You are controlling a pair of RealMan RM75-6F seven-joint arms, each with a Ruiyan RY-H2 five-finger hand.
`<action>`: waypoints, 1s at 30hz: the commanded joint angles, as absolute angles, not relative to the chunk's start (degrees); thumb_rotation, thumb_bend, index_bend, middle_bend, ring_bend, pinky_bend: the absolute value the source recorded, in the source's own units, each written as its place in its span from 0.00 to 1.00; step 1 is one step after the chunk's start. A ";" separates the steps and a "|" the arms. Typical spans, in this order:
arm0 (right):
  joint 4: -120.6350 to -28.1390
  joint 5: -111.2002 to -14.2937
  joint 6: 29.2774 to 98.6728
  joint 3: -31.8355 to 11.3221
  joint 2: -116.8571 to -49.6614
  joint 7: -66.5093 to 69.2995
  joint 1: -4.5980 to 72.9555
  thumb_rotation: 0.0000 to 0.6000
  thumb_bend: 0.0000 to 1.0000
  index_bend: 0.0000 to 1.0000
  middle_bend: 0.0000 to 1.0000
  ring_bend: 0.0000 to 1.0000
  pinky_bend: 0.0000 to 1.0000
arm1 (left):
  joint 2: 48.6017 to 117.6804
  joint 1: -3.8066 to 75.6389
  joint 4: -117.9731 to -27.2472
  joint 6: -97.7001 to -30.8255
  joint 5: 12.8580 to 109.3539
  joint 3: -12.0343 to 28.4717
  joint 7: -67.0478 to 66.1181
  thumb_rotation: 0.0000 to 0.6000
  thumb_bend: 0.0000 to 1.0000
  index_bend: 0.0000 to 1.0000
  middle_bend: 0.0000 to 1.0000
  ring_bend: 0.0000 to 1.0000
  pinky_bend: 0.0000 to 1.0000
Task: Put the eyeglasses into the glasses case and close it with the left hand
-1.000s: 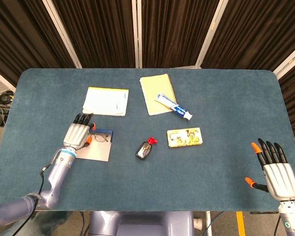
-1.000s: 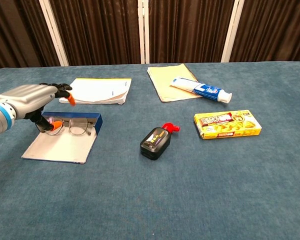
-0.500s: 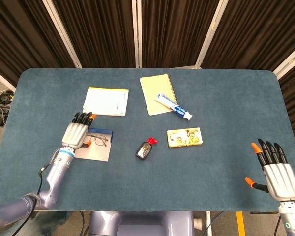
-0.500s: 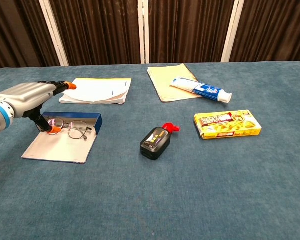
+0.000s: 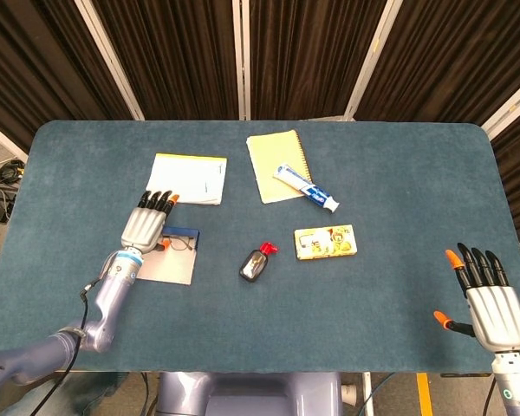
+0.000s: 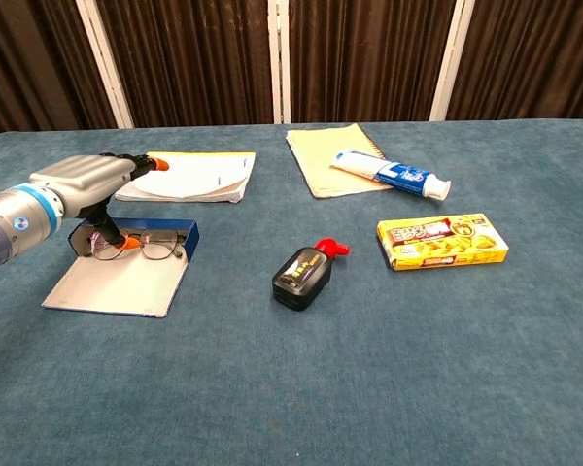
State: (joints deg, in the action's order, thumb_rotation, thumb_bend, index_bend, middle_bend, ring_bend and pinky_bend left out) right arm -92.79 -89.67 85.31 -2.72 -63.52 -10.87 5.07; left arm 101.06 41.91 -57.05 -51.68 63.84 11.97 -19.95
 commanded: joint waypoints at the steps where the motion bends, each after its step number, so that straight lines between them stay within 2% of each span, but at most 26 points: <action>1: -92.72 -89.65 85.20 -2.70 -63.59 -10.98 5.13 1.00 0.00 0.00 0.00 0.00 0.00 | 102.28 43.03 -54.73 -50.64 63.49 12.53 -19.88 1.00 0.23 0.00 0.00 0.00 0.00; 14: -92.70 -89.31 85.28 -2.78 -63.77 -11.57 5.13 1.00 0.00 0.00 0.00 0.00 0.00 | 102.08 43.06 -52.64 -50.86 65.93 11.52 -16.75 1.00 0.23 0.00 0.00 0.00 0.00; 23: -93.13 -90.31 85.99 -2.37 -63.46 -11.11 4.86 1.00 0.00 0.00 0.00 0.00 0.00 | 97.28 39.66 -59.20 -54.21 67.46 10.06 -15.18 1.00 0.23 0.00 0.00 0.00 0.00; 30: -93.41 -91.22 86.54 -2.09 -63.08 -10.31 4.70 1.00 0.00 0.00 0.00 0.00 0.00 | 89.45 35.17 -71.20 -58.49 71.89 6.48 -12.06 1.00 0.23 0.00 0.00 0.00 0.00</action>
State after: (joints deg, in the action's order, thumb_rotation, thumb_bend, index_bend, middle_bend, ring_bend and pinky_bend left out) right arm -93.40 -91.20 86.53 -2.09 -63.10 -10.32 4.71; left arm 92.23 37.00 -67.70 -56.89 70.02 8.19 -13.25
